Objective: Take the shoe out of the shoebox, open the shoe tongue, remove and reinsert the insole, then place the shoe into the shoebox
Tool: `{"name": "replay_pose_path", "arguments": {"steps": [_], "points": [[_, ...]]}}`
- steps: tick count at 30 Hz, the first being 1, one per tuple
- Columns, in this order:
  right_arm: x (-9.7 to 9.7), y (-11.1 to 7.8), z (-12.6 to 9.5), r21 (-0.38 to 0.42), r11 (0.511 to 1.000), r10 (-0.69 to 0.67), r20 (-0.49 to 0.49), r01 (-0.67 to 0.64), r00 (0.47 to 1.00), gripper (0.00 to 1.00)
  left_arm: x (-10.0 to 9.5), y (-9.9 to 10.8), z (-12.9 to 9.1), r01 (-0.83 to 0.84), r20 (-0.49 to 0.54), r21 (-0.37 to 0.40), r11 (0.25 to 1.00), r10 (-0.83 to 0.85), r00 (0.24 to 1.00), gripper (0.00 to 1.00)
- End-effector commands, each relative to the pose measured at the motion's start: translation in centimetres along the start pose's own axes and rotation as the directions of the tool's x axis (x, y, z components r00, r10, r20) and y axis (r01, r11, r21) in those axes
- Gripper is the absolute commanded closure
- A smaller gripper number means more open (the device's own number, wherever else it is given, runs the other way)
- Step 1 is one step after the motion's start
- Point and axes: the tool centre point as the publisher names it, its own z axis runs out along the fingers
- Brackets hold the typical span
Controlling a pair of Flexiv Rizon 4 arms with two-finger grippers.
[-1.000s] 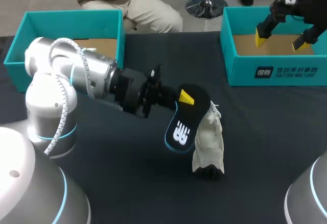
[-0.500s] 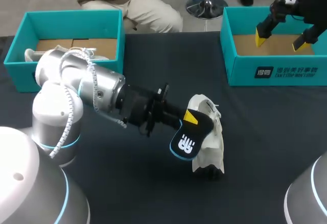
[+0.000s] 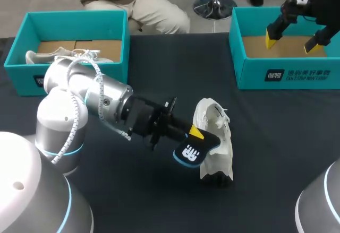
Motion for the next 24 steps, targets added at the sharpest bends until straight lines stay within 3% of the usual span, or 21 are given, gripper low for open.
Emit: {"name": "replay_pose_path", "arguments": {"steps": [1,24], "points": [[0.1,0.2,0.0,0.005,1.0,0.001,0.002,-0.001,1.0,0.0,0.5,1.0,0.9,0.005,-0.005,0.008,1.0,-0.005,1.0,1.0],[0.1,0.2,0.0,0.005,1.0,0.001,0.002,-0.001,1.0,0.0,2.2,4.9,0.8,0.027,-0.002,-0.034,0.999,-0.027,1.0,1.0]]}}
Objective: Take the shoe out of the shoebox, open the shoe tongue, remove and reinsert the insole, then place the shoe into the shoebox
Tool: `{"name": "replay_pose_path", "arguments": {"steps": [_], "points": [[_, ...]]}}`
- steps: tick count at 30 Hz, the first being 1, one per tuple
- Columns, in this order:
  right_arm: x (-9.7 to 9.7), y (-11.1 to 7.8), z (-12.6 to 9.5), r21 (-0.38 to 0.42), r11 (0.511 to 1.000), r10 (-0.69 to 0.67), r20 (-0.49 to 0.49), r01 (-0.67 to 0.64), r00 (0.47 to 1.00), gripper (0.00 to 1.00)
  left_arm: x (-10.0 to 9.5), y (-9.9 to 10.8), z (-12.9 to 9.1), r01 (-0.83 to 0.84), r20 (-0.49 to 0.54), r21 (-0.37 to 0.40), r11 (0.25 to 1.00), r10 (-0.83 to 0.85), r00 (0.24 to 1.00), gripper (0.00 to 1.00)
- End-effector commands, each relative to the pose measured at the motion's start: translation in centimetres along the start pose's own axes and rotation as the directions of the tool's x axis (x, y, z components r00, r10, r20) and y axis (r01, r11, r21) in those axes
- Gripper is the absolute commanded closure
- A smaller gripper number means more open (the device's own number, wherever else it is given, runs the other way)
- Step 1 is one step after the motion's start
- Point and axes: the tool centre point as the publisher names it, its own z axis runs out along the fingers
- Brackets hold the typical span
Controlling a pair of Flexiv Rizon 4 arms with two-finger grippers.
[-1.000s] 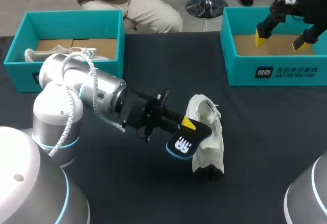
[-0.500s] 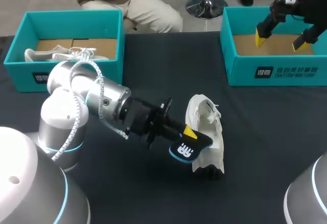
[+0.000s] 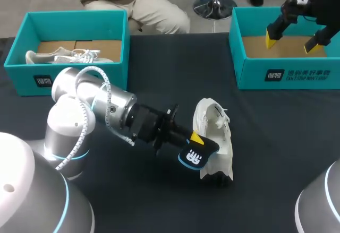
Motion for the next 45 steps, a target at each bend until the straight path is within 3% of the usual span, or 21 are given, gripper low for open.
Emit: {"name": "replay_pose_path", "arguments": {"steps": [1,9,24,45], "points": [[0.2,0.3,0.0,0.005,1.0,0.001,0.003,-0.001,1.0,0.0,0.2,0.5,0.5,0.001,0.002,-0.002,1.0,-0.001,1.0,1.0],[0.2,0.3,0.0,0.005,1.0,0.001,0.003,-0.001,1.0,0.0,-0.4,0.1,0.9,-0.013,0.004,0.003,1.0,0.013,1.0,1.0],[0.2,0.3,0.0,0.005,1.0,0.001,0.003,-0.001,1.0,0.0,-0.8,1.9,2.2,-0.012,-0.016,-0.002,1.0,0.012,1.0,1.0],[0.2,0.3,0.0,0.005,1.0,0.001,0.003,-0.001,1.0,0.0,-1.1,1.1,3.0,-0.026,-0.023,-0.001,1.0,0.026,0.999,1.0]]}}
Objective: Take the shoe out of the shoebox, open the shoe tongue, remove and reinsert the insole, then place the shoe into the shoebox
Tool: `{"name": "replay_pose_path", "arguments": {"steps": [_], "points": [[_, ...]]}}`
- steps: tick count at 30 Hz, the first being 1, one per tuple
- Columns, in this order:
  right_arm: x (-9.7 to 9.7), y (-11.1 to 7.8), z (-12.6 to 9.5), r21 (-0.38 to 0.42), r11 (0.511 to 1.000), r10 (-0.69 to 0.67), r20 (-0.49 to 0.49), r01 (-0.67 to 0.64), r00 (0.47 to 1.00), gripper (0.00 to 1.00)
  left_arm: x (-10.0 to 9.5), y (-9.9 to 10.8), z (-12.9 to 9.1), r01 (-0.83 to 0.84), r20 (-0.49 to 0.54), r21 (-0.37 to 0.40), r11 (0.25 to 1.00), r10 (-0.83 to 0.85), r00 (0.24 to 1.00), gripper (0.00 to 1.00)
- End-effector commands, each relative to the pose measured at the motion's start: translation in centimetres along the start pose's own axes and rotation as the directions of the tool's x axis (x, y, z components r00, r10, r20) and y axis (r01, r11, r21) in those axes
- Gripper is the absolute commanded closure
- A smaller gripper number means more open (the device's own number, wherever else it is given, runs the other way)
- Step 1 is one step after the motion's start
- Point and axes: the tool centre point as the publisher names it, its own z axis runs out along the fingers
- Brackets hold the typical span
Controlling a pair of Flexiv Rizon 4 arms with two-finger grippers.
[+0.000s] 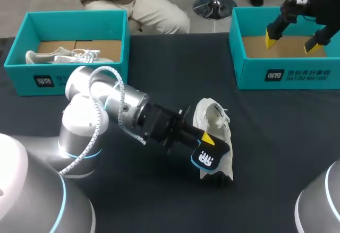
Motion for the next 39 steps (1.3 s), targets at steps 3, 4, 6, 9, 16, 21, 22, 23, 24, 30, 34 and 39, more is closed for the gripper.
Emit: {"name": "replay_pose_path", "arguments": {"steps": [3,4,6,9,16,21,22,23,24,30,34,39], "points": [[0.1,0.2,0.0,0.004,1.0,0.001,0.001,-0.001,1.0,0.0,-0.5,-0.1,0.8,-0.009,-0.01,-0.004,1.0,0.009,1.0,1.0],[0.1,0.2,0.0,0.004,1.0,0.001,0.001,-0.001,1.0,0.0,-0.6,0.0,0.8,-0.009,-0.009,-0.005,1.0,0.009,1.0,1.0],[0.1,0.2,0.0,0.004,1.0,0.001,0.001,-0.001,1.0,0.0,-0.7,0.2,0.8,-0.011,-0.011,-0.012,1.0,0.011,1.0,1.0],[0.1,0.2,0.0,0.004,1.0,0.001,0.001,-0.001,1.0,0.0,-0.9,0.4,1.0,-0.009,-0.009,-0.014,1.0,0.009,1.0,1.0],[0.1,0.2,0.0,0.004,1.0,0.001,0.001,-0.001,1.0,0.0,-0.7,1.2,1.3,0.006,-0.01,-0.017,1.0,-0.006,1.0,1.0],[0.1,0.2,0.0,0.004,1.0,0.001,0.001,-0.001,1.0,0.0,-0.3,1.7,1.3,0.019,-0.014,-0.022,1.0,-0.019,1.0,1.0],[0.1,0.2,0.0,0.004,1.0,0.001,0.001,-0.001,1.0,0.0,-0.2,1.8,1.3,0.021,-0.014,-0.023,1.0,-0.021,1.0,1.0],[0.1,0.2,0.0,0.004,1.0,0.001,0.001,-0.001,1.0,0.0,-0.1,1.9,1.2,0.023,-0.013,-0.024,0.999,-0.023,1.0,1.0],[0.1,0.2,0.0,0.004,1.0,0.001,0.001,-0.001,1.0,0.0,-0.1,2.0,1.2,0.025,-0.014,-0.027,0.999,-0.026,1.0,1.0],[0.1,0.2,0.0,0.004,1.0,0.001,0.001,-0.001,1.0,0.0,0.2,2.4,1.0,0.032,-0.016,-0.033,0.999,-0.033,0.999,1.0],[0.1,0.2,0.0,0.004,1.0,0.001,0.001,-0.001,1.0,0.0,0.4,2.7,1.1,0.033,-0.019,-0.036,0.999,-0.034,0.999,1.0],[0.1,0.2,0.0,0.004,1.0,0.001,0.001,-0.001,1.0,0.0,0.5,2.8,1.0,0.022,-0.028,-0.045,0.999,-0.024,0.999,1.0]]}}
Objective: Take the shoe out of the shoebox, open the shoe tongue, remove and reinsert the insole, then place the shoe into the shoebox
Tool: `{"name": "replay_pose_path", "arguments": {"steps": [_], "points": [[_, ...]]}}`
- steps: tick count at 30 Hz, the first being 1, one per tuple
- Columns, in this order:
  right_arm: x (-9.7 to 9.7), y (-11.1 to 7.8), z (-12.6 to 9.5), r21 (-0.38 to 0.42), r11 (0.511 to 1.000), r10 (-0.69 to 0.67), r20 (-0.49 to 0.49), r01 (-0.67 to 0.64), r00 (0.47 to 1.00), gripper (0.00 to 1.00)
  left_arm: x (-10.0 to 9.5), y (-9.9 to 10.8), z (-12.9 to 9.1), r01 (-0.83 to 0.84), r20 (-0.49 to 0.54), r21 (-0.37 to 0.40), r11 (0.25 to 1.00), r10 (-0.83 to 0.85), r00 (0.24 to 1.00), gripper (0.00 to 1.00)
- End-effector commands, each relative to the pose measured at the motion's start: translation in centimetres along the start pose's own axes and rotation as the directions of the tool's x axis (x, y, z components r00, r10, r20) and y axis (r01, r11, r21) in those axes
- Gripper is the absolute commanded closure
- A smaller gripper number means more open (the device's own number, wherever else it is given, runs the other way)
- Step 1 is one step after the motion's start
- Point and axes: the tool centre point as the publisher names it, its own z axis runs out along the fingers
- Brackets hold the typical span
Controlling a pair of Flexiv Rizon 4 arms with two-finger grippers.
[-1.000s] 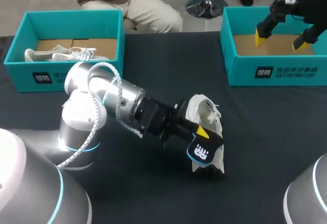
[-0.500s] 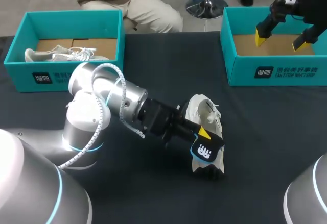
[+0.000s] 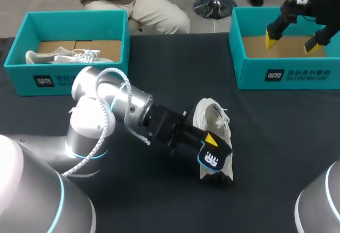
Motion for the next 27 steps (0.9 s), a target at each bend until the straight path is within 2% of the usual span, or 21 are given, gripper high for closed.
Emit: {"name": "replay_pose_path", "arguments": {"steps": [1,9,19,27], "points": [[0.1,0.2,0.0,0.004,1.0,0.001,0.002,-0.001,1.0,0.0,0.1,0.3,0.2,-0.008,-0.01,-0.01,1.0,0.008,1.0,1.0],[0.1,0.2,0.0,0.004,1.0,0.001,0.002,-0.001,1.0,0.0,0.3,0.7,0.0,-0.038,0.017,-0.023,0.999,0.038,0.999,1.0],[0.1,0.2,0.0,0.004,1.0,0.001,0.002,-0.001,1.0,0.0,0.2,0.2,0.3,-0.055,0.098,-0.025,0.998,0.057,0.994,1.0],[0.1,0.2,0.0,0.004,1.0,0.001,0.002,-0.001,1.0,0.0,0.0,-0.5,0.7,-0.072,0.124,-0.029,0.997,0.075,0.989,1.0]]}}
